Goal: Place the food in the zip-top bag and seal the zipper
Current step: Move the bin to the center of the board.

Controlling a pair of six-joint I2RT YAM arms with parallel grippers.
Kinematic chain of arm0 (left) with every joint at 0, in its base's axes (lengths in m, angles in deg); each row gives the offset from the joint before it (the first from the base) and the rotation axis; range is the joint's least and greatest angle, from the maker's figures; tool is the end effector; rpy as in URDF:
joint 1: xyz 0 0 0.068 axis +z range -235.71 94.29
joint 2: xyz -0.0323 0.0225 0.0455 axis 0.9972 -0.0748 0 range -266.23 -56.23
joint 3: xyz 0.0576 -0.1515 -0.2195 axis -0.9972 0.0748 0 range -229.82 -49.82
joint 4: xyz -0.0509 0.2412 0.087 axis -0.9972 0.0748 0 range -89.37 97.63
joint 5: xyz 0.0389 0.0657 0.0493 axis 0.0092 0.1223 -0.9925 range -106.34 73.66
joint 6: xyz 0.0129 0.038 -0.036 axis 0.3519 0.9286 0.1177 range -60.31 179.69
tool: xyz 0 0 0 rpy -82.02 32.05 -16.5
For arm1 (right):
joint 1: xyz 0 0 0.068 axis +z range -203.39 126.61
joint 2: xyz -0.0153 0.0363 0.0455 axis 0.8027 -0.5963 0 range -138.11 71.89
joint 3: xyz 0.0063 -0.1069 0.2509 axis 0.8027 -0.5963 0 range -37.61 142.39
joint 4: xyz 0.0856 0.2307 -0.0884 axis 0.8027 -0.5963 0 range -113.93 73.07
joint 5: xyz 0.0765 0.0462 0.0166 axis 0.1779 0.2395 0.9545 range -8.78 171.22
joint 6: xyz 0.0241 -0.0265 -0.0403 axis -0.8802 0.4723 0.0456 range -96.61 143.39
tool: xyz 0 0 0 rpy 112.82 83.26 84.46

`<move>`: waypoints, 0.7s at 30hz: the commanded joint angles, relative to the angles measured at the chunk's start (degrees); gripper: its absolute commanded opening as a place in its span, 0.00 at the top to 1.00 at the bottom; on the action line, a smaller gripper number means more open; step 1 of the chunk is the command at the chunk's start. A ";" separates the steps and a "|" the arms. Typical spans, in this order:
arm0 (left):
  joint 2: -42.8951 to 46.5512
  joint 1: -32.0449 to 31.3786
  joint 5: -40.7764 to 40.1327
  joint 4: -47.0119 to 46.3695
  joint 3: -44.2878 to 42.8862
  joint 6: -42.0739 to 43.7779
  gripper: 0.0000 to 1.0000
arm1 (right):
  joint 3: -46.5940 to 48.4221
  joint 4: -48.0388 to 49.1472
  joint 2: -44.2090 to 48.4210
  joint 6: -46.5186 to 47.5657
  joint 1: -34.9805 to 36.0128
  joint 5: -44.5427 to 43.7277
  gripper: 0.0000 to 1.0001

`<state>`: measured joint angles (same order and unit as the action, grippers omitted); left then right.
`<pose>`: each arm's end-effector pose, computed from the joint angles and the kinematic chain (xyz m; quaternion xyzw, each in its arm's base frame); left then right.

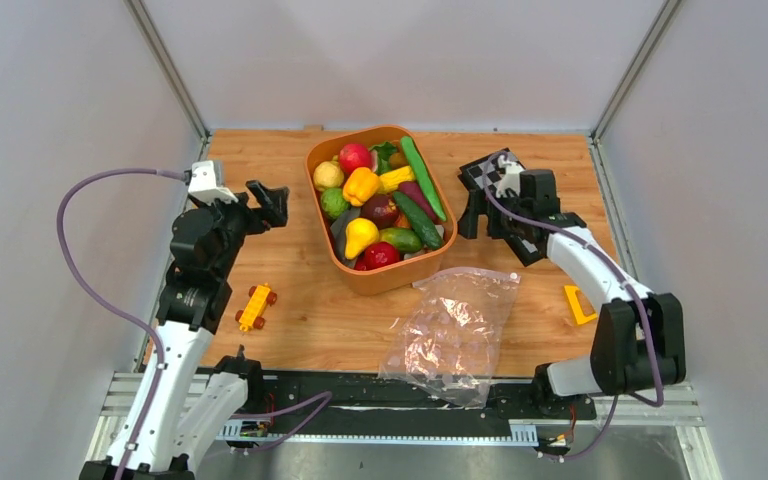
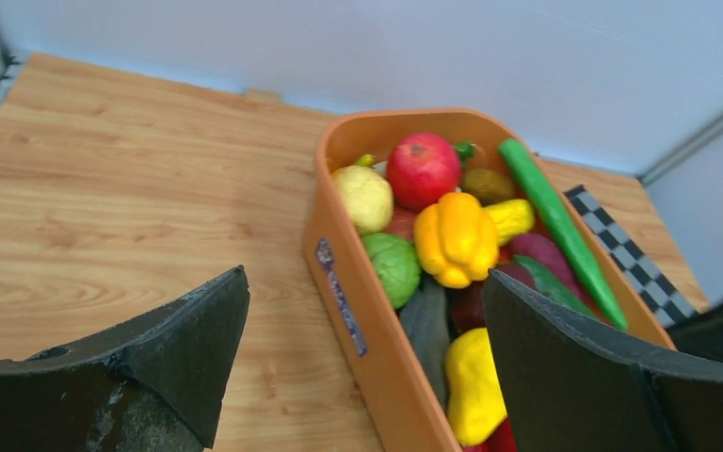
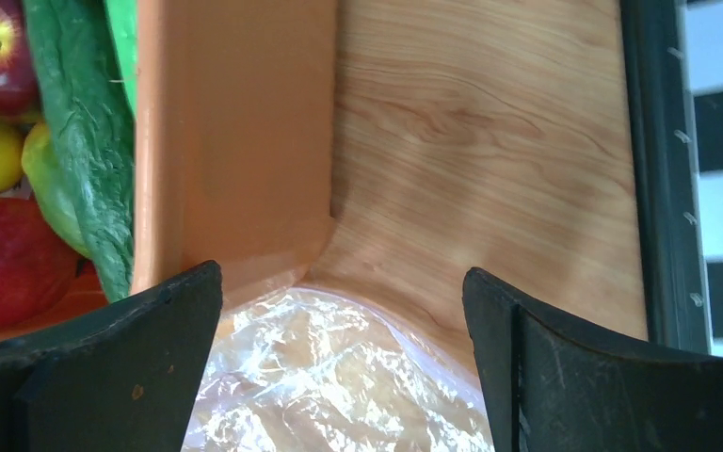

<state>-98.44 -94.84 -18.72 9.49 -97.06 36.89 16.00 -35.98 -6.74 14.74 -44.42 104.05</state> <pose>0.1705 -0.0259 0.3649 -0.1010 0.7233 -0.1733 0.6608 0.2863 0.0593 0.2488 -0.0798 0.9023 0.2387 0.3500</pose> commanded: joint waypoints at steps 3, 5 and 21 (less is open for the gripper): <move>2.28 -0.02 11.09 0.21 -2.78 0.70 0.00 | 9.32 0.18 -6.68 6.23 10.13 2.61 0.00; 2.10 -0.02 12.76 1.93 -4.44 1.27 0.00 | 11.17 -0.38 -8.86 6.51 13.86 -0.18 0.01; -7.09 -0.17 32.42 9.70 -10.45 3.08 0.00 | 18.89 7.83 -17.14 -5.48 24.28 5.65 0.01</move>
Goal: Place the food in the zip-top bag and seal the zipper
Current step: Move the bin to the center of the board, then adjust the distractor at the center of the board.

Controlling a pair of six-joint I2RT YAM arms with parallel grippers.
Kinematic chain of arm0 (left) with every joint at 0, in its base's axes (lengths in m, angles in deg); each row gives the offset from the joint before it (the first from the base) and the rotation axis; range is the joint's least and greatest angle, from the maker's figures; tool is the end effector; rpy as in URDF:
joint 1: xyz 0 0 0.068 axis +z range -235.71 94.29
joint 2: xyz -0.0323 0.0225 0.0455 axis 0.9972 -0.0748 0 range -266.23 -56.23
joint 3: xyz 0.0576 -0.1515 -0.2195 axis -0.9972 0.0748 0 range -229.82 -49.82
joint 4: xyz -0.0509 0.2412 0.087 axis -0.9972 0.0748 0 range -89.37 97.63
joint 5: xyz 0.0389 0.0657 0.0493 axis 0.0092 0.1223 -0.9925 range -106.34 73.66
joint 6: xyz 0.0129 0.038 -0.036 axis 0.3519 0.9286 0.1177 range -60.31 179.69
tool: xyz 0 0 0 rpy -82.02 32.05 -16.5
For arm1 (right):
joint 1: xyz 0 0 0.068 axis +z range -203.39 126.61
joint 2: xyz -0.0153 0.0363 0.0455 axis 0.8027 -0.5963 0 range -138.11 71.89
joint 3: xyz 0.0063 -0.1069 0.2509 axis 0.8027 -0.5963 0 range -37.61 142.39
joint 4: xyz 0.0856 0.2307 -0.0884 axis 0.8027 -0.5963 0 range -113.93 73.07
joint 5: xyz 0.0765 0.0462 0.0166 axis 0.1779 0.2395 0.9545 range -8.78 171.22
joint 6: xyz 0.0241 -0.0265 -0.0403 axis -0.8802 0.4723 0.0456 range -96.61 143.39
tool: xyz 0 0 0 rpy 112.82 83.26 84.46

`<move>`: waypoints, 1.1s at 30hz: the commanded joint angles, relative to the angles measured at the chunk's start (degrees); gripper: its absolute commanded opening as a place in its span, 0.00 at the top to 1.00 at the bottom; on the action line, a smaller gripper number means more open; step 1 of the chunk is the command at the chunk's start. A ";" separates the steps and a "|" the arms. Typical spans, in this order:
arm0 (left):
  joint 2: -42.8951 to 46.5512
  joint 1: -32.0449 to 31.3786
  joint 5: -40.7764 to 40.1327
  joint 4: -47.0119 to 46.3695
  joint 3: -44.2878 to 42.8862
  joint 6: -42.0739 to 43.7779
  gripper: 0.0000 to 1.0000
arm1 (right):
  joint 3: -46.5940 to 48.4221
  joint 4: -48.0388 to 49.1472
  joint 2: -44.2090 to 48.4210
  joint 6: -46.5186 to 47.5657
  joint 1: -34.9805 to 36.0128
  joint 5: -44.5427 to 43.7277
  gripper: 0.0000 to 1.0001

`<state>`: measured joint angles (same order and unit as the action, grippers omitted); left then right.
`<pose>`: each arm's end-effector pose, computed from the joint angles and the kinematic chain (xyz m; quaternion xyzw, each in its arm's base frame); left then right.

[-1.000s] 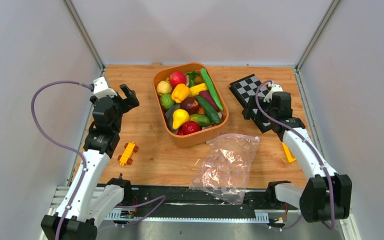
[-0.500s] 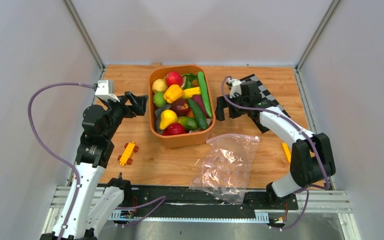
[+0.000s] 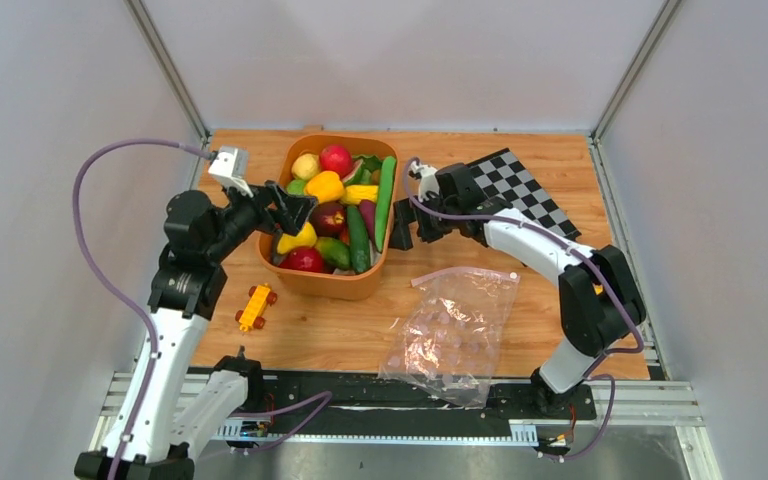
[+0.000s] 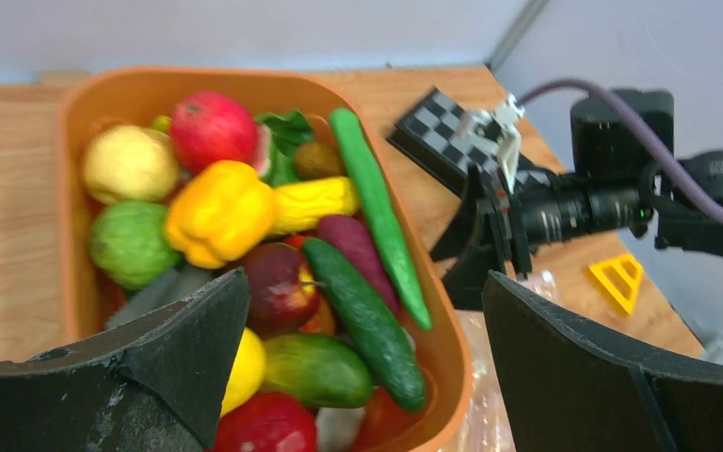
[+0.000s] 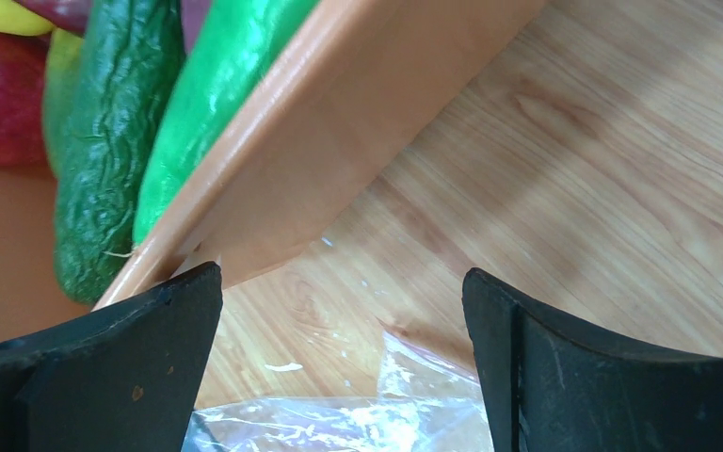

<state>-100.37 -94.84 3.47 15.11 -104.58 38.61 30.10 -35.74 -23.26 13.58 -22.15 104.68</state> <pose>0.1634 -0.0384 0.3943 0.0420 0.7279 -0.2967 0.6167 0.3025 0.2002 0.2398 -0.2434 0.8787 0.3046 0.2755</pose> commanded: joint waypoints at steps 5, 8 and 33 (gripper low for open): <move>-2.40 -1.64 11.44 3.43 -0.90 1.15 0.00 | 13.09 7.80 -9.16 -10.94 4.46 5.05 0.02; -1.24 -1.94 13.48 4.24 -1.47 1.86 0.00 | 17.74 8.54 -13.97 -14.09 5.09 4.74 0.03; -21.94 -40.37 -12.78 3.39 -0.41 8.60 0.00 | -24.64 3.42 32.18 -18.30 -15.44 -22.67 0.00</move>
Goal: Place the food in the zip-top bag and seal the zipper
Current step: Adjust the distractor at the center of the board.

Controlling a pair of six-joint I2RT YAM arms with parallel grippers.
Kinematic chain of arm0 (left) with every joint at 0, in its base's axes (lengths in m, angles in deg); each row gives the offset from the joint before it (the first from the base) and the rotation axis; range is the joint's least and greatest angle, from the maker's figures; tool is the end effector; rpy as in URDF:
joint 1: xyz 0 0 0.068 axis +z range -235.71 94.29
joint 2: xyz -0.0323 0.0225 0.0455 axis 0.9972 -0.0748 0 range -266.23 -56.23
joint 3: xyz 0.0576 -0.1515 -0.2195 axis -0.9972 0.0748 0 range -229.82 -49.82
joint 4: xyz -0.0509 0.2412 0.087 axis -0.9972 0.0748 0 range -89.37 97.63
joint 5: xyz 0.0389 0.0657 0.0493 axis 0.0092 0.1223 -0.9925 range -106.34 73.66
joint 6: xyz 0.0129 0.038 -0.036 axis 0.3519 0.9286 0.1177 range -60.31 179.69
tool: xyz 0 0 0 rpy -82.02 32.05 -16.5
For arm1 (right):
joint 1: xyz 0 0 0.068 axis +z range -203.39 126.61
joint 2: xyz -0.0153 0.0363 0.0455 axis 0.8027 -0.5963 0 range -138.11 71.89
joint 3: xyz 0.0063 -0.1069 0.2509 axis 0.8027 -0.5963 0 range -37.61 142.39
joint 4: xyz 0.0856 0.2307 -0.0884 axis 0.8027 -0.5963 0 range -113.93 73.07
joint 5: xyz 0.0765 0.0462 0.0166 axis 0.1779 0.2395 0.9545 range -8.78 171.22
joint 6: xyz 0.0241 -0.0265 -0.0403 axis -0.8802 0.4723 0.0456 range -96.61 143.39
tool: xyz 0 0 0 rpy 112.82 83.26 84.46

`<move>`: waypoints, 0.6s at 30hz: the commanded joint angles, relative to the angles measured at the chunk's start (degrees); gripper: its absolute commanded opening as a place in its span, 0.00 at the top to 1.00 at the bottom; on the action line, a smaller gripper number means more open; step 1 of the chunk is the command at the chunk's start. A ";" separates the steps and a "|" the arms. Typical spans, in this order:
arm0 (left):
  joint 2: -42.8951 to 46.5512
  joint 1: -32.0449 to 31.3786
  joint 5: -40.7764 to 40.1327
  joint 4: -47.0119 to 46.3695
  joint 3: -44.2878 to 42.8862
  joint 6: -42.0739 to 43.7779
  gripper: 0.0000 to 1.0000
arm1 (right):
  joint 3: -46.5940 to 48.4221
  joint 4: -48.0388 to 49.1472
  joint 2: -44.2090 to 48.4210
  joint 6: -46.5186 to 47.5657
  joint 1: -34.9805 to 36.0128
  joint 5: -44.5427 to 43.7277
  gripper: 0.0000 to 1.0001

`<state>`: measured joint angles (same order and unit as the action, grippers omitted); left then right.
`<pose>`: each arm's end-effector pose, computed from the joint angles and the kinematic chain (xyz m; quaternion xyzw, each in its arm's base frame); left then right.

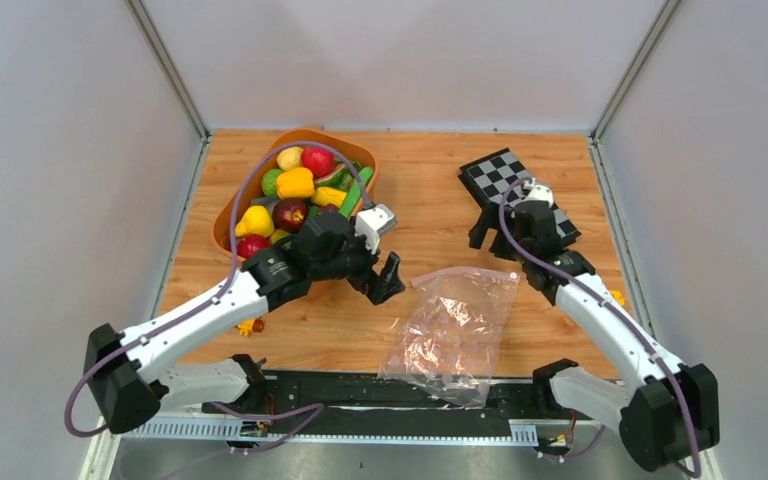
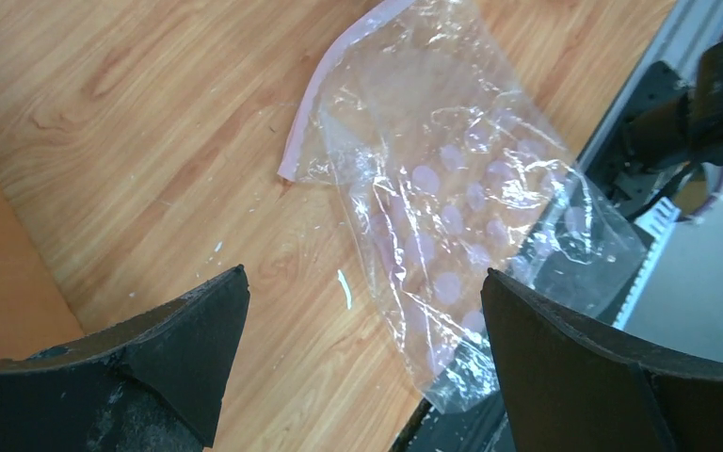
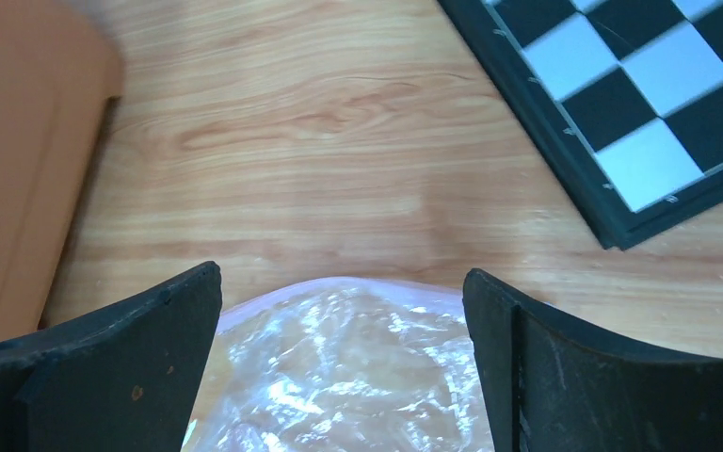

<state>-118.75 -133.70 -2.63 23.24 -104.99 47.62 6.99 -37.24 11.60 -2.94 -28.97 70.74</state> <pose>0.1563 -0.1861 0.3218 0.3219 0.7993 -0.3381 0.3783 0.2115 0.0891 0.2702 0.0561 0.8865 0.1202 0.4433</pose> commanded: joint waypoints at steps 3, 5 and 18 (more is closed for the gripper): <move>-5.21 -1.58 -9.43 -6.92 1.43 -0.89 0.00 | 2.49 5.90 -11.52 -0.64 -13.22 17.86 0.00; -6.18 -1.54 -12.00 -7.73 2.30 -0.92 0.00 | 7.19 5.22 -17.88 0.91 -14.09 19.07 0.00; -10.93 -1.58 -19.43 -11.12 6.61 -0.33 0.00 | 33.56 2.87 -49.54 2.30 -17.38 16.50 0.00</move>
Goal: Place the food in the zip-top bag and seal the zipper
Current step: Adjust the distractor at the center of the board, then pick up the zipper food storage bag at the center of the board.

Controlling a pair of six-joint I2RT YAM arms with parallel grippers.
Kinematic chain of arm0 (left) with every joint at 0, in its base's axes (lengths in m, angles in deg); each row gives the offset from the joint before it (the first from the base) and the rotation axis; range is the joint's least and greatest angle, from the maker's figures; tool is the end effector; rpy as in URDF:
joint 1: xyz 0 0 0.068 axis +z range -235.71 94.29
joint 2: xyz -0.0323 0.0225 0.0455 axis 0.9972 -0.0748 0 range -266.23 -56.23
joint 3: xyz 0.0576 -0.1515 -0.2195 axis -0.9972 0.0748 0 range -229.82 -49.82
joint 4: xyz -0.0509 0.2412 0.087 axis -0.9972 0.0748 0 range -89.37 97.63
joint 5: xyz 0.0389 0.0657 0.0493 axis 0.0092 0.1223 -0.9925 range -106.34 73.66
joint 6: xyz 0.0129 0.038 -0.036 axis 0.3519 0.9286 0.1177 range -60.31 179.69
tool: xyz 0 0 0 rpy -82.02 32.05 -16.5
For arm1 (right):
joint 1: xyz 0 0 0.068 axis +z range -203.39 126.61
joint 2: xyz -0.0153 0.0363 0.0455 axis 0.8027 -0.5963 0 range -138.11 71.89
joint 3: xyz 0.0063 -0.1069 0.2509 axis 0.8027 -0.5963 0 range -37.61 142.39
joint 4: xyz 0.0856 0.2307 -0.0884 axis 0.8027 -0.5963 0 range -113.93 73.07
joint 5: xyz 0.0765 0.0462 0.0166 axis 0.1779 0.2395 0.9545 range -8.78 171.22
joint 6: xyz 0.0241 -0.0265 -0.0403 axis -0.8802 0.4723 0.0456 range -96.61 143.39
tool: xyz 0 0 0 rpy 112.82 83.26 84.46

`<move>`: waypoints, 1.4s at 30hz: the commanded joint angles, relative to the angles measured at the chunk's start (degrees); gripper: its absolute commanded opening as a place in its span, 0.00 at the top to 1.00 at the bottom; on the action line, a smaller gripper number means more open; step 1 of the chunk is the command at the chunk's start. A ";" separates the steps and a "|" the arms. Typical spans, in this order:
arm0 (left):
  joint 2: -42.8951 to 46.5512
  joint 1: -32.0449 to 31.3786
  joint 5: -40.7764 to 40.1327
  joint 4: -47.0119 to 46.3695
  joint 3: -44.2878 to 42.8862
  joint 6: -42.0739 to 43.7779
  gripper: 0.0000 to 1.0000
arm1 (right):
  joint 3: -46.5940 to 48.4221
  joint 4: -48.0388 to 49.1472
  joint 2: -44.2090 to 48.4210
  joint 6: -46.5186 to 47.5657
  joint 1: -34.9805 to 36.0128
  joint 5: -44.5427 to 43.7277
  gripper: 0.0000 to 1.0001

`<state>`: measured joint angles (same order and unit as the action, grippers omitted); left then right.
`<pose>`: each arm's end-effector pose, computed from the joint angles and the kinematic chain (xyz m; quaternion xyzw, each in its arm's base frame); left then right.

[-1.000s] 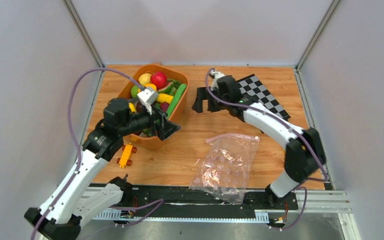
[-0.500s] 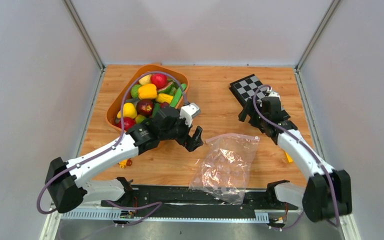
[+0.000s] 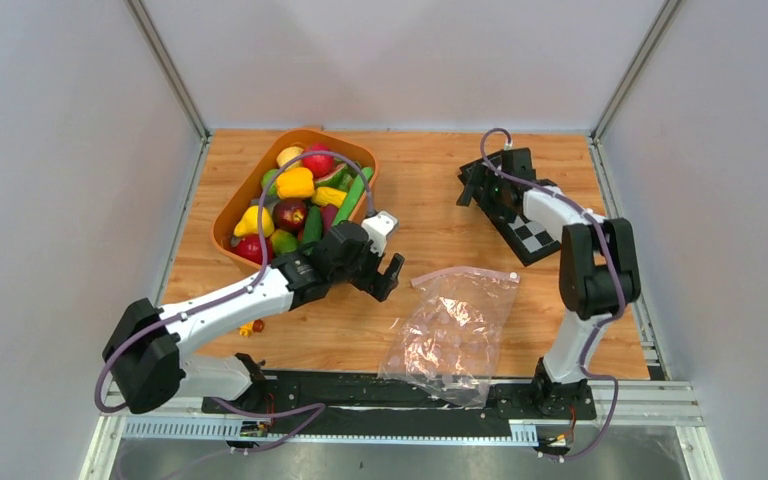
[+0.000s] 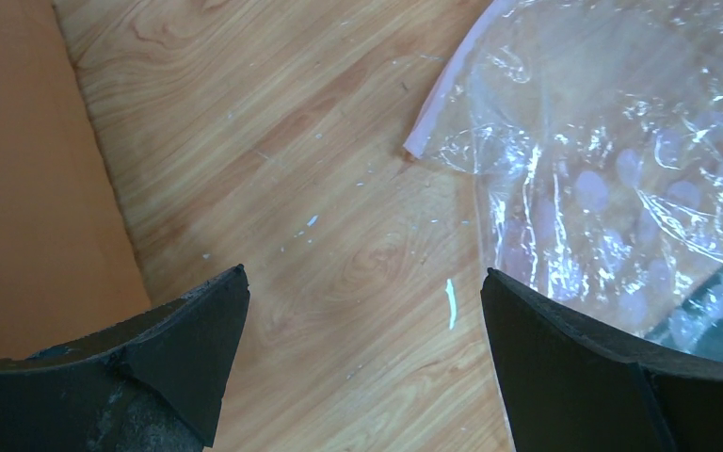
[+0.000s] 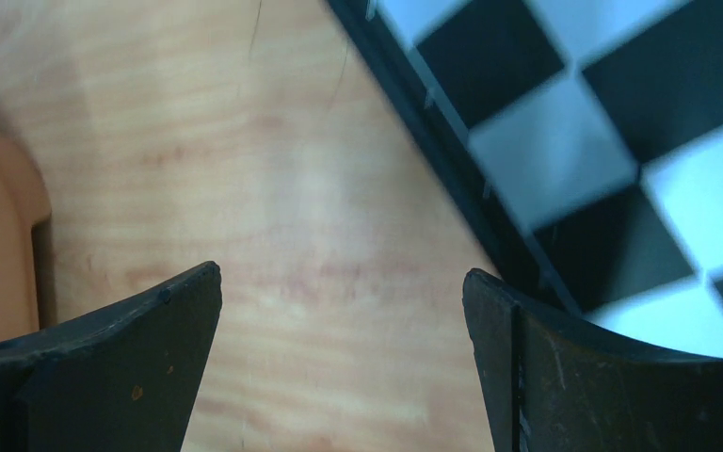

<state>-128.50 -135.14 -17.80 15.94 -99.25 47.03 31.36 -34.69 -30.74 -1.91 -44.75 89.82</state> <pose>0.1795 -0.2081 0.2576 0.2784 0.8551 -0.2157 0.3805 0.3778 0.0629 0.1999 0.1118 0.9349 0.1638 0.2944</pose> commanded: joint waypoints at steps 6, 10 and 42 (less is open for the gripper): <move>-6.28 0.14 -11.22 -3.79 -0.47 4.84 0.00 | 18.12 -0.39 -12.59 5.09 -4.86 -6.04 0.00; -8.56 1.94 -10.18 -5.57 -1.24 5.10 0.00 | 21.80 -4.36 -13.97 7.03 -6.07 -1.82 0.00; -2.68 2.67 12.80 -11.17 -1.14 3.88 0.00 | -49.61 7.56 47.14 -17.02 -5.74 1.64 0.43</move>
<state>-133.04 -132.49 -6.45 7.51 -99.64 50.88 -18.27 -34.75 20.12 -17.71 -50.32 87.09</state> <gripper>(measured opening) 1.000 0.616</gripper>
